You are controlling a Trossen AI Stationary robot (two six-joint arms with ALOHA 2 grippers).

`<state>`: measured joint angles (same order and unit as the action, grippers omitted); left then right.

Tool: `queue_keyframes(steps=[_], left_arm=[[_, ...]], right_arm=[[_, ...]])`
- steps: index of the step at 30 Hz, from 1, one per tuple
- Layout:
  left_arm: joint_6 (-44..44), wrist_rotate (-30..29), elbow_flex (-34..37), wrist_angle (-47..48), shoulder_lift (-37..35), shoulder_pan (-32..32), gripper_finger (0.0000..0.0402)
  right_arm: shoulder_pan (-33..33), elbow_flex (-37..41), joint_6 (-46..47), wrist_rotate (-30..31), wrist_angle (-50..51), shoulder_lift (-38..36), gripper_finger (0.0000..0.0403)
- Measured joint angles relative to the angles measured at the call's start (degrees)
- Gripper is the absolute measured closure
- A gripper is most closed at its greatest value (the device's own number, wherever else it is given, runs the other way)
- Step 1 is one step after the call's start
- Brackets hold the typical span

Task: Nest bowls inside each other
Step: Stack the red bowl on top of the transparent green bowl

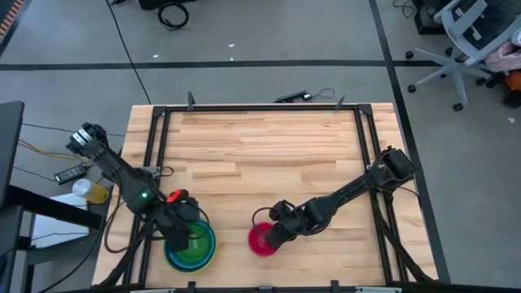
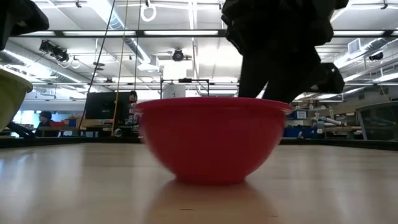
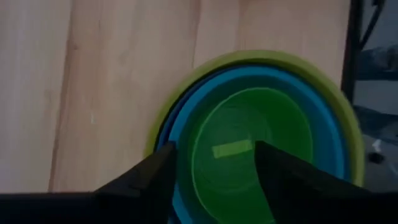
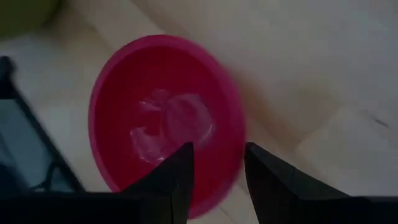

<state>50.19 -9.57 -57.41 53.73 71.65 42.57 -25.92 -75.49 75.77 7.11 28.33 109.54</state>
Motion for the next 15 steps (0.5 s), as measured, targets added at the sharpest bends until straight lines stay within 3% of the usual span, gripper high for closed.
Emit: queue_keyframes(steps=[7, 11, 15], left_arm=[[2.0, -2.5, 2.3, 2.8, -1.2, 0.0, 0.0185], [3.0, -1.6, 6.1, -0.8, -1.1, 0.7, 0.0193], [4.7, -1.6, 5.5, 0.8, -1.6, 0.7, 0.0199]], right_arm=[[2.1, 3.1, 1.0, -1.4, -1.6, 1.0, 0.0267], [2.5, 3.0, 0.3, -1.8, -5.1, 1.0, 0.0323], [2.5, 1.7, -2.2, -2.4, -8.4, 1.0, 0.0391]])
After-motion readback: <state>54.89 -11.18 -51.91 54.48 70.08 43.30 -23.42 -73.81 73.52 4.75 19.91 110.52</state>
